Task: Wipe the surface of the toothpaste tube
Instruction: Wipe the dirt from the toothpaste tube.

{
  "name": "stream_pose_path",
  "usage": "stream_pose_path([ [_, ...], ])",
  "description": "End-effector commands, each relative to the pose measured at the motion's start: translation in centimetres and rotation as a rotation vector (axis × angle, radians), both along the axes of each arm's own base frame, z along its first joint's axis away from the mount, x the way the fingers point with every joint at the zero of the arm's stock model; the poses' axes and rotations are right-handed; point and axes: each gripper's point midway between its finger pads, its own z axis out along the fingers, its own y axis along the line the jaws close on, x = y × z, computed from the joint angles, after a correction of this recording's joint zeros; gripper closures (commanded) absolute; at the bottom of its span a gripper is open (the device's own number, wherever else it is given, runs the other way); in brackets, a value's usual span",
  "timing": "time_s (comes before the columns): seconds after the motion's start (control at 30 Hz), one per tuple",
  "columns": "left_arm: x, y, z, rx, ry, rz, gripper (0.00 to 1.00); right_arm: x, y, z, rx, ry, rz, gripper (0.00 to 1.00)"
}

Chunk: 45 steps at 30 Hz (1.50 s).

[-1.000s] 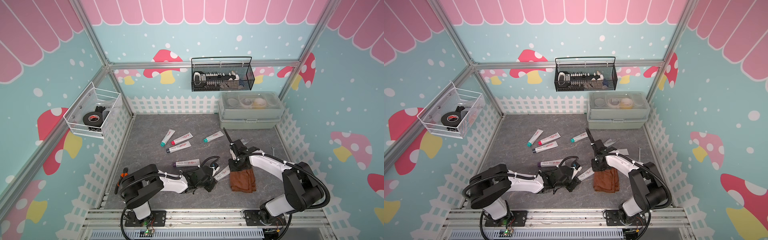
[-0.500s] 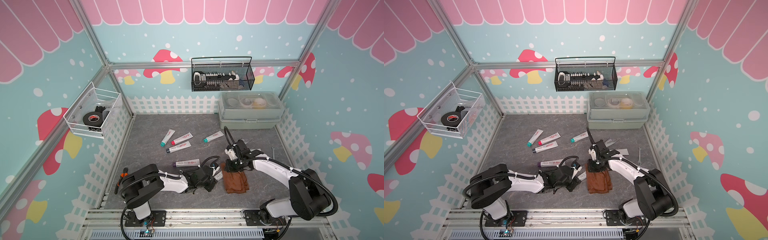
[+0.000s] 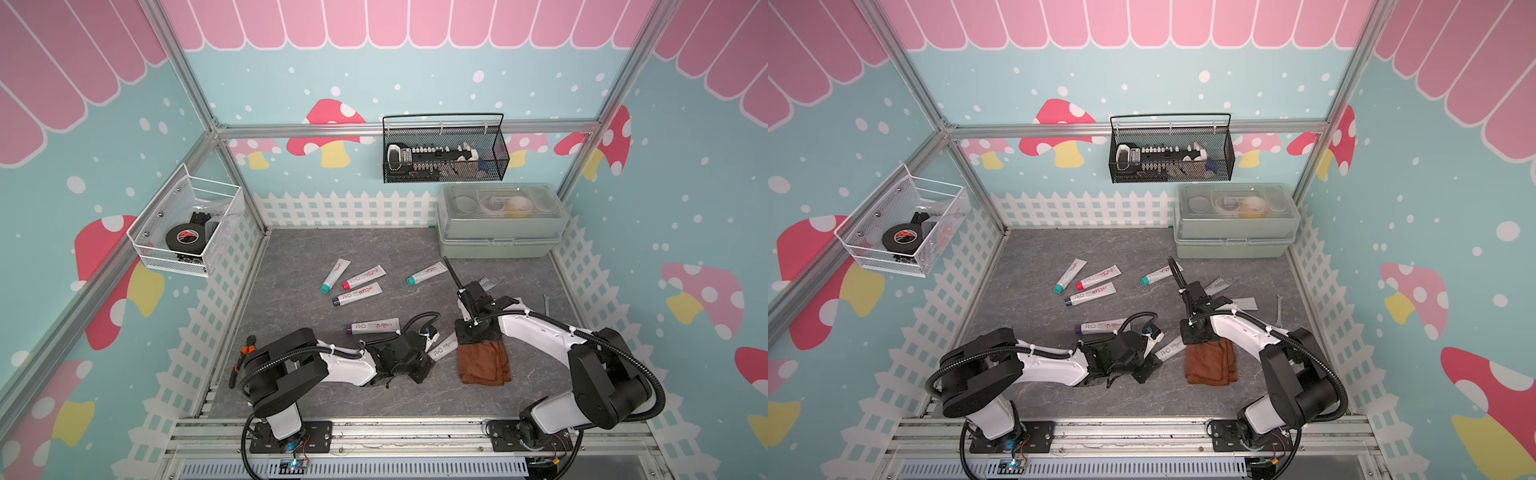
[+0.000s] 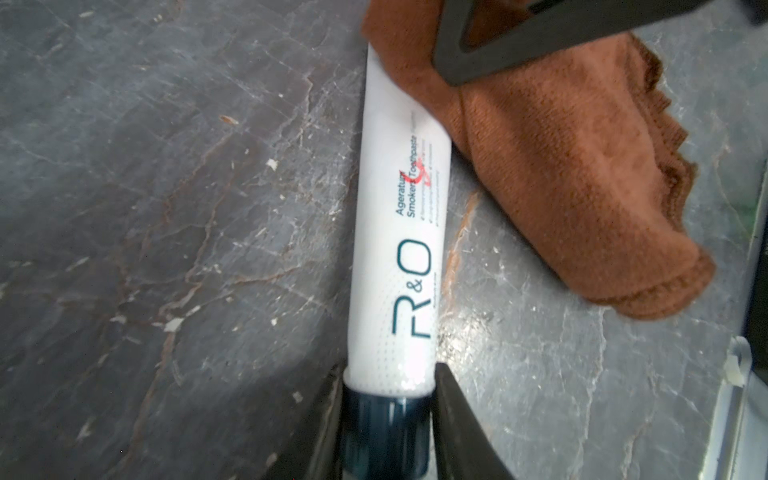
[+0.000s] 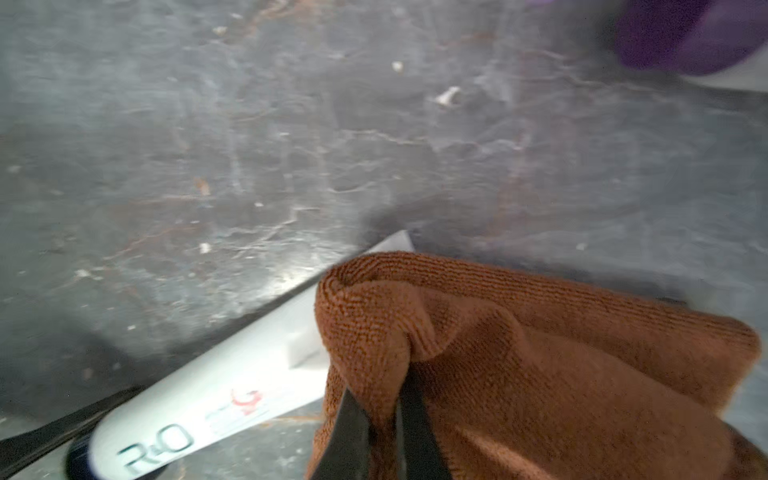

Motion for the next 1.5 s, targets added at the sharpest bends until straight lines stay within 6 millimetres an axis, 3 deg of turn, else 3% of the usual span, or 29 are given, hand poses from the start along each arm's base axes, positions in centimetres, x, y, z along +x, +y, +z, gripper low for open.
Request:
stream_pose_path([
  [0.0, 0.1, 0.9, -0.8, 0.026, 0.014, 0.030, 0.68, -0.9, -2.8, -0.6, -0.123, 0.029, -0.028, 0.95],
  [0.23, 0.1, 0.8, -0.9, 0.026, 0.015, 0.025, 0.68, -1.7, 5.5, 2.4, 0.354, 0.032, 0.111, 0.93],
  [0.43, 0.2, 0.5, -1.0, 0.027, 0.018, 0.022, 0.68, -3.6, 8.0, 2.6, 0.493, 0.094, 0.160, 0.93],
  [0.53, 0.2, 0.5, -0.9, 0.027, 0.016, 0.024, 0.68, -3.9, 6.9, 0.7, 0.394, 0.117, 0.149, 0.93],
  [0.67, 0.2, 0.7, -0.8, 0.021, 0.014, 0.029, 0.68, -3.6, 3.8, -1.4, 0.180, 0.123, 0.110, 0.94],
  [0.83, 0.4, 1.0, -0.7, 0.013, 0.015, 0.039, 0.68, -2.8, -1.1, -2.0, -0.115, 0.090, 0.050, 0.95],
  [1.03, 0.4, 1.1, -0.9, 0.011, 0.020, 0.042, 0.68, -1.9, -2.5, -1.9, -0.200, 0.063, 0.017, 0.95],
  [1.1, 0.4, 1.1, -0.9, 0.011, 0.020, 0.041, 0.68, -1.7, -1.5, -1.9, -0.145, 0.061, 0.029, 0.95],
  [1.27, 0.4, 1.0, -0.8, 0.011, 0.020, 0.039, 0.68, -2.0, 5.0, 1.5, 0.247, 0.005, 0.125, 0.94],
  [1.37, 0.4, 0.9, -0.9, 0.010, 0.023, 0.035, 0.69, -2.9, 7.3, 3.4, 0.387, 0.028, 0.177, 0.93],
  [1.47, 0.4, 0.7, -1.0, 0.012, 0.028, 0.032, 0.68, -3.6, 9.1, 3.7, 0.473, 0.055, 0.205, 0.93],
])
